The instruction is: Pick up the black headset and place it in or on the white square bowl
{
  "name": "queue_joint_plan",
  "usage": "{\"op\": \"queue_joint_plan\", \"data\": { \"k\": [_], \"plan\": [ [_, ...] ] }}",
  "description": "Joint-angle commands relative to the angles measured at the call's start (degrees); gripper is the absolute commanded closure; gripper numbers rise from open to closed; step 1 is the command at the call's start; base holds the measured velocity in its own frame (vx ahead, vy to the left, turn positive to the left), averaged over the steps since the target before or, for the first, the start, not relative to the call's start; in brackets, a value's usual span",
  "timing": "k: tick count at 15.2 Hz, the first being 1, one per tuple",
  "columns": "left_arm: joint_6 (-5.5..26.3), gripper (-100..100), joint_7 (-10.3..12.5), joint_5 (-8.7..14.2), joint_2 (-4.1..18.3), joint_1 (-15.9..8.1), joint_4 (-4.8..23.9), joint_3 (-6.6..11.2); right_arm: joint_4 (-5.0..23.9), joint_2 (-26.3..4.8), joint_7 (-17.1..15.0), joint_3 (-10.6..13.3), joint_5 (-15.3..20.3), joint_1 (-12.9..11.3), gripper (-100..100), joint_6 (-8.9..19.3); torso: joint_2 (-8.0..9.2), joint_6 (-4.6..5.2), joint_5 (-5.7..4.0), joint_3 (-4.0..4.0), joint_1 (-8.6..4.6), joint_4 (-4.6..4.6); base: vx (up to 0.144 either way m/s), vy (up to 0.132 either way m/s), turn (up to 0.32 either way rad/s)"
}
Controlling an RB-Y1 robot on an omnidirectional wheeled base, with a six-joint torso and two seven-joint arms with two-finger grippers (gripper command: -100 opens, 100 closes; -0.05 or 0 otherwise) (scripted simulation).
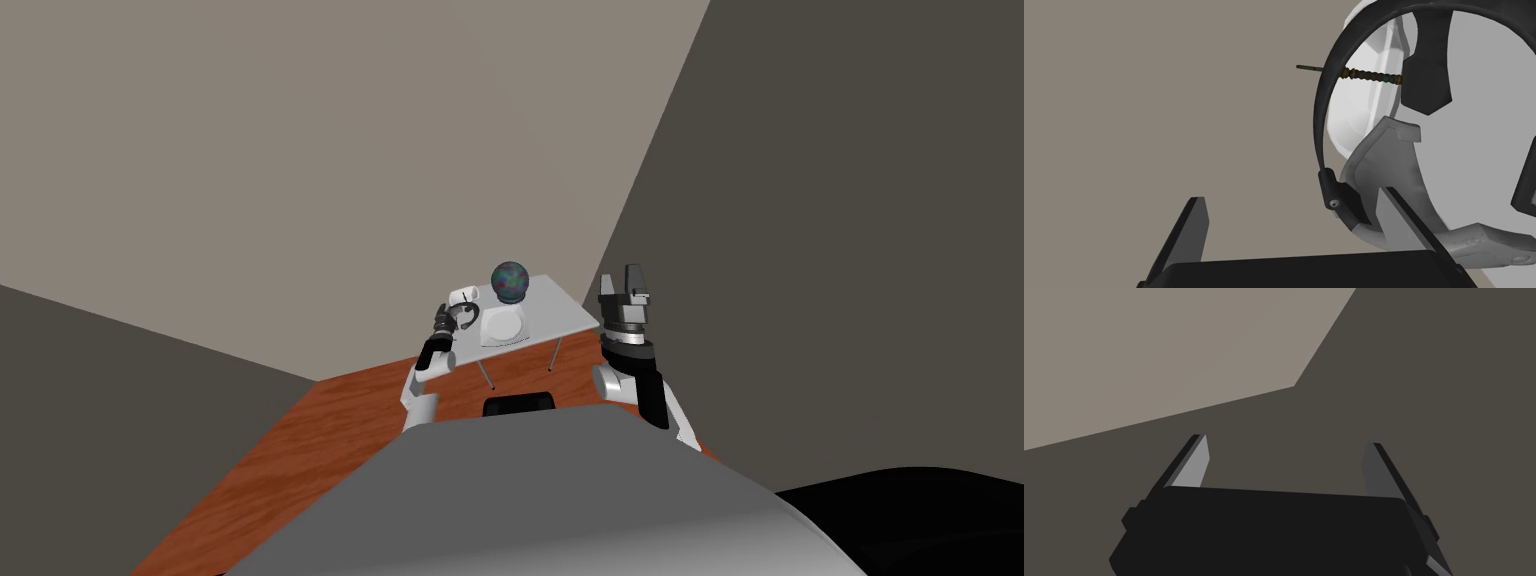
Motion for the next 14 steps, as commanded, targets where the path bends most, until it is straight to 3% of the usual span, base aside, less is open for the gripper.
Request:
{"op": "queue_joint_plan", "data": {
  "k": [1,2,3,4,10,11,12,14],
  "plan": [
    [0.5,-100,-0.1,0.0,-2.6,0.1,-0.4,0.1,0.0,0.0,0.0,0.0,0.0,0.0,0,0.0,0.0,0.0,0.0,0.0,0.0,0.0,0.007,0.071,0.041],
    [0.5,-100,-0.2,0.0,-3.3,0.2,-0.4,0.15,0.0,0.0,0.0,0.0,0.0,0.0,0,0.0,0.04,0.0,0.0,0.02,-0.02,0.01,0.0,0.068,0.033],
    [0.2,-100,-0.1,0.0,-2.2,-0.1,0.1,0.14,0.0,0.0,0.0,0.0,0.0,0.0,0,0.0,0.08,0.0,-0.01,0.04,-0.03,0.02,0.0,0.038,0.006],
    [0.4,-100,-0.1,-0.1,-2.1,-1.9,1.5,0.78,0.0,0.0,0.0,0.0,0.0,0.0,0,0.0,0.1,0.0,-0.02,0.06,-0.09,0.02,0.001,0.013,0.004],
    [0.9,-100,-0.2,-0.3,-1.5,-6.1,4.9,2.24,0.0,0.0,0.0,0.0,0.0,0.0,0,0.0,0.09,0.02,-0.08,0.05,-0.34,0.02,0.002,-0.007,0.004],
    [0.8,-100,-0.1,-0.2,-1.5,-5.1,4.1,1.91,0.0,0.0,0.0,0.0,0.0,0.0,0,0.0,0.09,0.02,-0.08,0.06,-0.34,0.03,0.0,0.0,0.0],
    [0.6,100,-0.2,-0.2,-1.8,-3.7,3.0,1.4,0.0,0.0,0.0,0.0,0.0,0.0,0,0.0,0.1,0.01,-0.08,0.06,-0.34,0.02,0.0,0.0,0.0],
    [0.4,100,-0.1,-0.1,-2.1,-1.9,1.5,0.78,0.0,0.0,0.0,0.0,0.0,0.0,0,0.0,0.14,0.0,-0.07,0.08,-0.31,0.03,-0.001,0.003,-0.003]
  ]
}}
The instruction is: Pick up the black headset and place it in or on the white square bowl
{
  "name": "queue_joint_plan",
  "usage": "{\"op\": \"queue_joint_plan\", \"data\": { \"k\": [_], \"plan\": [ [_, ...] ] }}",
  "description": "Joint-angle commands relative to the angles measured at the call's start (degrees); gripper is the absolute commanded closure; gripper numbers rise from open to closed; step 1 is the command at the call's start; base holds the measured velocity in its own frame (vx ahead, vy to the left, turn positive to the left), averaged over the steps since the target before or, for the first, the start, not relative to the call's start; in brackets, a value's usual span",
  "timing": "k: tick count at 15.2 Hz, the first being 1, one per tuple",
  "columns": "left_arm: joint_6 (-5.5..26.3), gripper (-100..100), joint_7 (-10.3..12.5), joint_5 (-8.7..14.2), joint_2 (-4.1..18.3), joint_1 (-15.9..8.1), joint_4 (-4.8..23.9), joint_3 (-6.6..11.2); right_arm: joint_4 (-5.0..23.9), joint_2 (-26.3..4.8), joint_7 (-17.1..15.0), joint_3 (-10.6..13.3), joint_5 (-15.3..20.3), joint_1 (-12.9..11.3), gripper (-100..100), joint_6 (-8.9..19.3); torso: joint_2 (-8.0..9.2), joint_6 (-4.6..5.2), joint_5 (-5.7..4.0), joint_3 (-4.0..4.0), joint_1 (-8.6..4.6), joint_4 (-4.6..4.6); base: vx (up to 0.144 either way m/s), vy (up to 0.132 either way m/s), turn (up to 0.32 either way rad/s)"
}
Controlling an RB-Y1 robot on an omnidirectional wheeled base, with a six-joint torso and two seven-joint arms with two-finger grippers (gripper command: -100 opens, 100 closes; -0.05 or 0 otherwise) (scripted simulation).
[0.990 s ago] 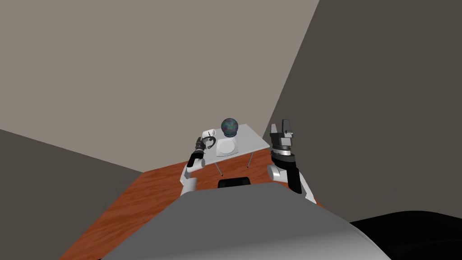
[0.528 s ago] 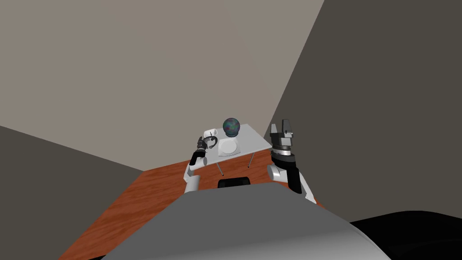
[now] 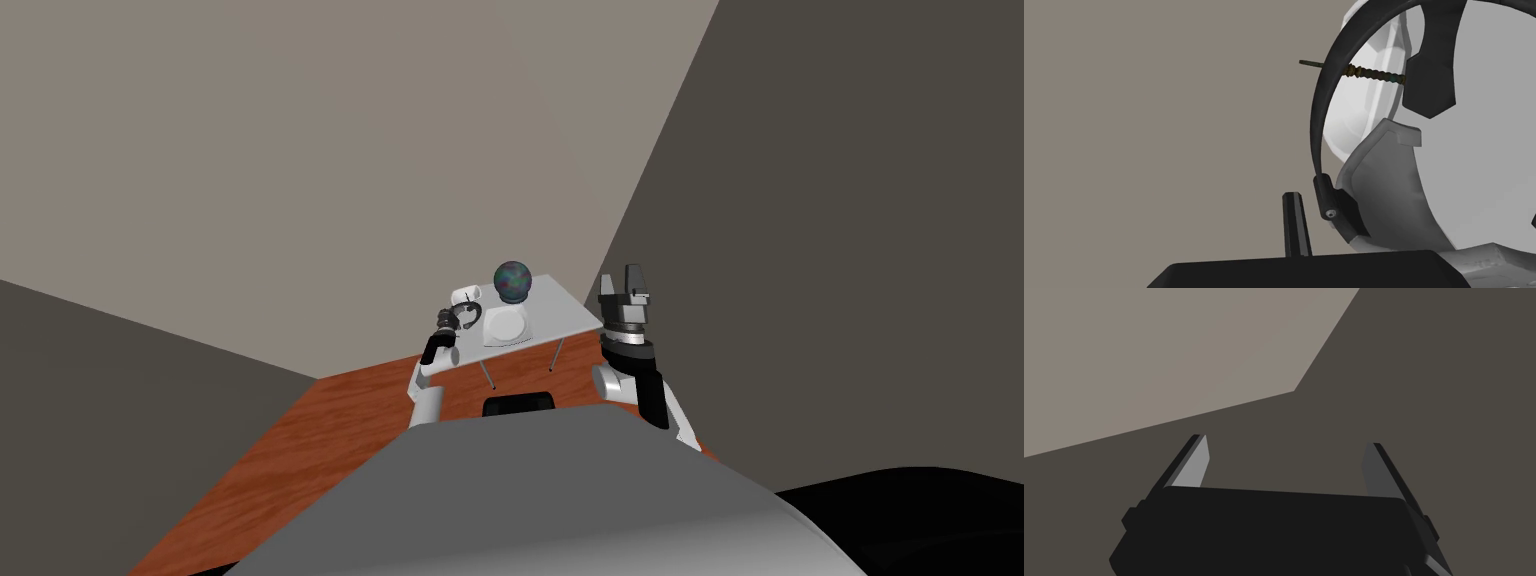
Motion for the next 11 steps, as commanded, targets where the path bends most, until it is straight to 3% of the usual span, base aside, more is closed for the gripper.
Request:
{"op": "queue_joint_plan", "data": {
  "k": [1,2,3,4,7,11],
  "plan": [
    [-0.3,100,0.1,0.1,-0.2,1.8,-1.3,-0.65,0.0,0.0,0.0,0.0,0.0,0.0,0,0.0,0.0,0.0,0.0,0.0,0.0,0.0,-0.004,0.007,-0.005],
    [-0.5,100,0.1,0.2,-0.4,3.0,-2.3,-1.07,0.0,0.0,0.0,0.0,0.0,0.0,0,0.0,0.01,0.0,0.0,0.01,0.01,0.0,-0.004,0.007,-0.005],
    [-0.2,100,0.1,0.2,-0.1,1.9,-1.6,-0.67,0.0,0.0,0.0,0.0,0.0,0.0,0,0.0,0.02,0.0,0.0,0.01,0.01,0.0,0.0,0.0,0.0],
    [-0.3,-100,0.1,0.2,2.3,1.9,-1.7,-0.79,0.0,0.0,0.0,0.0,0.0,0.0,0,0.0,0.0,0.01,0.0,0.01,0.01,0.01,-0.004,-0.006,-0.012],
    [-0.5,-100,0.1,0.2,4.0,1.7,-1.5,-0.81,0.0,0.0,0.0,0.0,0.0,0.0,0,0.0,0.01,0.01,-0.01,0.01,-0.03,0.01,-0.007,-0.012,-0.01],
    [-1.2,-100,0.0,0.1,8.7,0.8,-0.4,-0.83,0.0,0.0,0.0,0.0,0.0,0.0,0,0.0,0.0,0.01,-0.02,0.01,-0.05,0.01,-0.008,-0.016,-0.021]
  ]
}}
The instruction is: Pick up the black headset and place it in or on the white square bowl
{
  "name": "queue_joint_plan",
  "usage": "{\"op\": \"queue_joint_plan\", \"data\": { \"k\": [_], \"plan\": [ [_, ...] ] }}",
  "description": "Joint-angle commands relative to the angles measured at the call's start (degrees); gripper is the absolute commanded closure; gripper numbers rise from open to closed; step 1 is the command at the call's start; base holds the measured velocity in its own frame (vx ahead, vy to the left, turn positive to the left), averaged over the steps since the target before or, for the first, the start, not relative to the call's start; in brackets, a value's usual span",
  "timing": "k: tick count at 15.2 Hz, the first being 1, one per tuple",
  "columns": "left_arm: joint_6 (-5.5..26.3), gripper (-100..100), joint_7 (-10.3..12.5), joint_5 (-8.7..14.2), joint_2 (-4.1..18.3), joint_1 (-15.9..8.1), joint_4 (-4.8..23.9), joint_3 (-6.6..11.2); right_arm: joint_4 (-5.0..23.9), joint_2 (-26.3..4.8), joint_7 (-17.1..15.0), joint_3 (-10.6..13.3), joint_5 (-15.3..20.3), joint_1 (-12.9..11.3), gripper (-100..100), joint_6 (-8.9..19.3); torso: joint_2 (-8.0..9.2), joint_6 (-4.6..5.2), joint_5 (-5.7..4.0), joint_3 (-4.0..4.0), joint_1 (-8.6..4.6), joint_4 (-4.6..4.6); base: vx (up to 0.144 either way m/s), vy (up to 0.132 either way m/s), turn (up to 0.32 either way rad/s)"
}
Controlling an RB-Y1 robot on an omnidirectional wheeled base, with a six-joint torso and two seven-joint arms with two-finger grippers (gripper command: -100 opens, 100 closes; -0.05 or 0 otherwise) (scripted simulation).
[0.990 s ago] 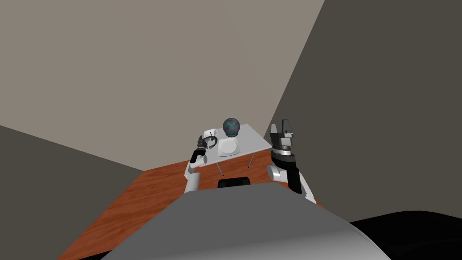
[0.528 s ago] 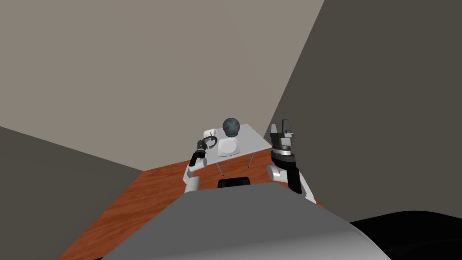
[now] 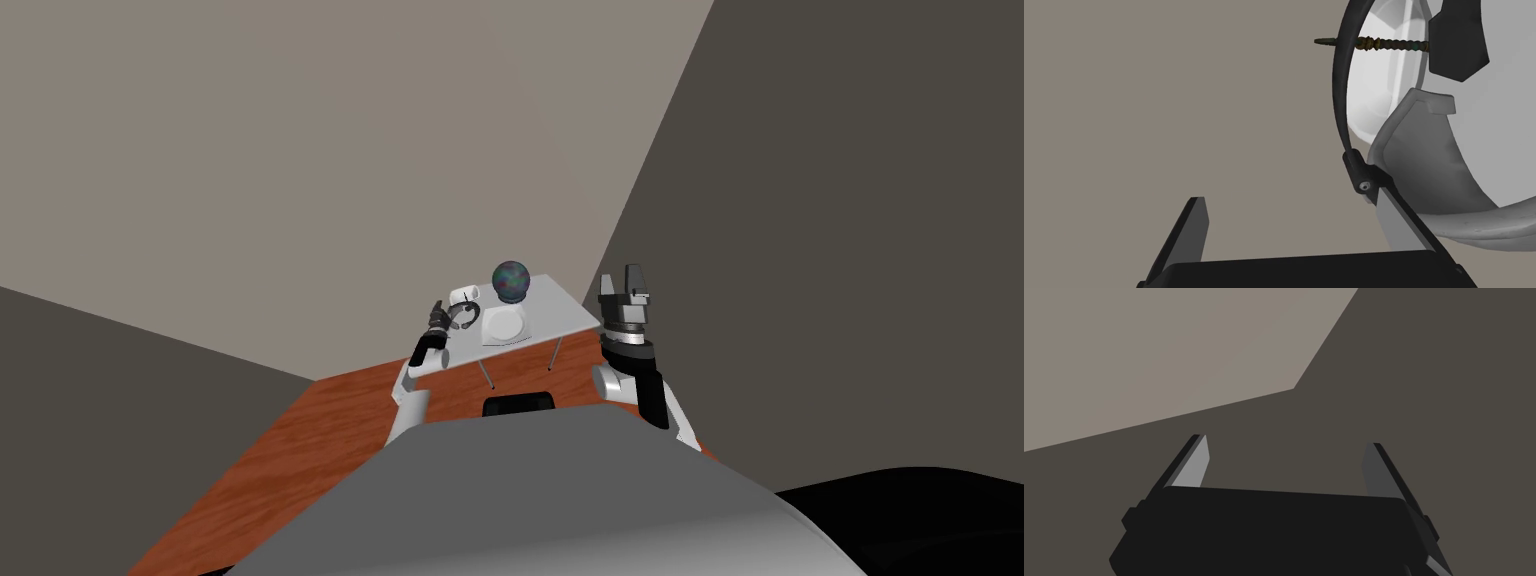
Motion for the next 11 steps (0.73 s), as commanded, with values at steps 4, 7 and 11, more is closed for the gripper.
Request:
{"op": "queue_joint_plan", "data": {
  "k": [4,7,11],
  "plan": [
    [-1.9,-100,-0.3,-0.2,1.3,-2.3,3.9,0.24,0.0,0.0,0.0,0.0,0.0,0.0,0,0.0,0.03,0.02,0.0,0.01,-0.01,0.0,-0.017,-0.012,-0.046],
    [-2.9,-100,-0.5,-0.3,0.7,-3.5,6.2,0.38,0.0,0.0,0.0,0.0,0.0,0.0,0,0.0,0.02,0.01,0.01,0.01,0.02,0.0,-0.012,0.0,-0.034],
    [-4.5,-100,-0.8,-0.5,1.6,-5.5,9.6,0.56,0.0,0.0,0.0,0.0,0.0,0.0,0,0.0,-0.05,0.01,0.01,-0.03,0.02,-0.01,0.004,-0.004,-0.053]
  ]
}}
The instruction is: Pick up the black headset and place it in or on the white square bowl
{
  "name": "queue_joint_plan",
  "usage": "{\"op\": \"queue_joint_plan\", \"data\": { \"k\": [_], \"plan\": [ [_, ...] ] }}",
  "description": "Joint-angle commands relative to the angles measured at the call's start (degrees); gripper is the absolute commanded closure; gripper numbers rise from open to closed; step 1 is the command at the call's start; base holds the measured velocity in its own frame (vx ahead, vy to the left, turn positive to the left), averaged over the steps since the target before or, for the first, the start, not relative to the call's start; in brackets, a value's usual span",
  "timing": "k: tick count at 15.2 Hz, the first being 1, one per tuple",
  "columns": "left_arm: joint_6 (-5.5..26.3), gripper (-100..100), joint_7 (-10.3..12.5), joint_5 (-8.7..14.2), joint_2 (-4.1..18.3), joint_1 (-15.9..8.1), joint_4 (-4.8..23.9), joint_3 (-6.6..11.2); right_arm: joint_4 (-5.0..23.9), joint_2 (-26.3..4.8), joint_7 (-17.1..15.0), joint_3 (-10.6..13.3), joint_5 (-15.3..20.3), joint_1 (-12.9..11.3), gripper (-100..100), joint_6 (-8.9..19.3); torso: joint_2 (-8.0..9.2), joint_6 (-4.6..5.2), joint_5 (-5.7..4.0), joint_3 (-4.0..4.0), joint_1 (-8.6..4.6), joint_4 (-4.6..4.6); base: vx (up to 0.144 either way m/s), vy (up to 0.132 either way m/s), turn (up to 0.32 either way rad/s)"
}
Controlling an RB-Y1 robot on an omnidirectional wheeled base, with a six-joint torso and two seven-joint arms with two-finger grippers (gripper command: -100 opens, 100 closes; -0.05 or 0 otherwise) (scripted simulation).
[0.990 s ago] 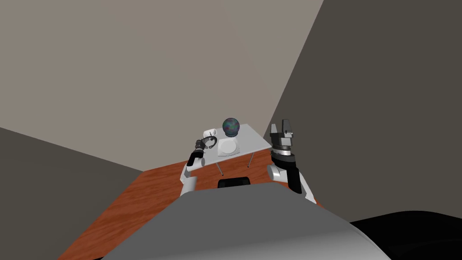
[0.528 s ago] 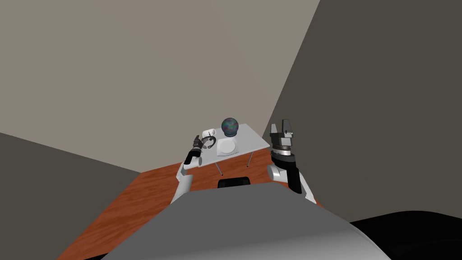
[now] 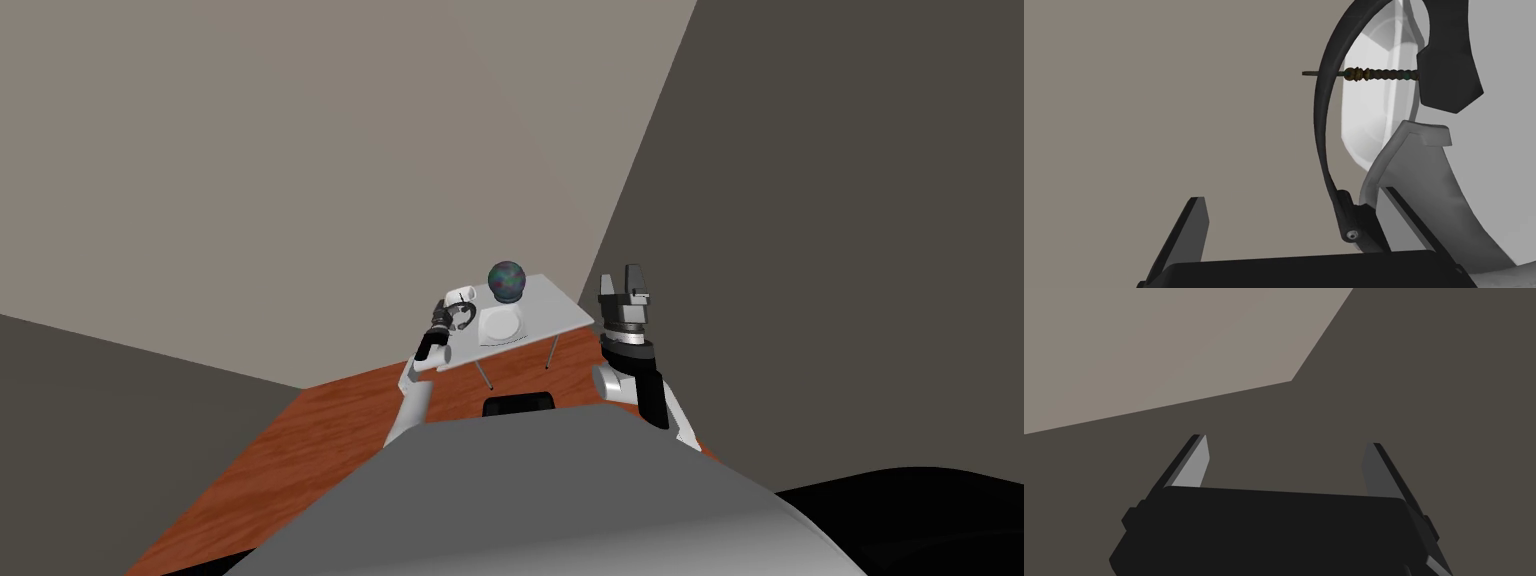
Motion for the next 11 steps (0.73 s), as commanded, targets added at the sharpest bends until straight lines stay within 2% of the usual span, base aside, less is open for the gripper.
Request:
{"op": "queue_joint_plan", "data": {
  "k": [1,3,7,8,9,11],
  "plan": [
    [-0.9,-100,-0.1,-0.1,-0.2,-1.2,1.8,0.17,0.0,0.0,0.0,0.0,0.0,0.0,0,0.0,0.0,0.0,0.0,0.0,0.0,0.0,0.008,-0.002,-0.04],
    [-1.7,-100,-0.2,-0.1,-2.7,-2.2,3.1,0.37,0.0,0.0,0.0,0.0,0.0,0.0,0,0.0,-0.01,0.0,0.01,-0.01,0.02,0.0,0.006,0.009,-0.031],
    [-2.1,-100,-0.3,-0.2,-6.6,-2.8,3.7,0.51,0.0,0.0,0.0,0.0,0.0,0.0,0,0.0,0.02,-0.01,0.02,0.01,0.04,0.0,0.001,0.014,-0.011],
    [-2.4,-100,-0.2,-0.1,-5.4,-2.6,4.0,0.42,0.0,0.0,0.0,0.0,0.0,0.0,0,0.0,0.02,-0.01,0.01,0.01,0.03,0.0,0.0,0.0,0.0],
    [-2.6,-100,-0.2,0.0,-5.1,-4.5,6.0,1.33,0.0,0.0,0.0,0.0,0.0,0.0,0,0.0,0.03,-0.02,0.01,0.02,0.03,0.0,-0.004,0.001,-0.035],
    [-2.7,-100,-0.2,0.0,-4.8,-5.8,7.3,1.93,0.0,0.0,0.0,0.0,0.0,0.0,0,0.0,0.04,0.0,0.0,0.02,0.03,0.01,-0.009,0.002,-0.048]
  ]
}}
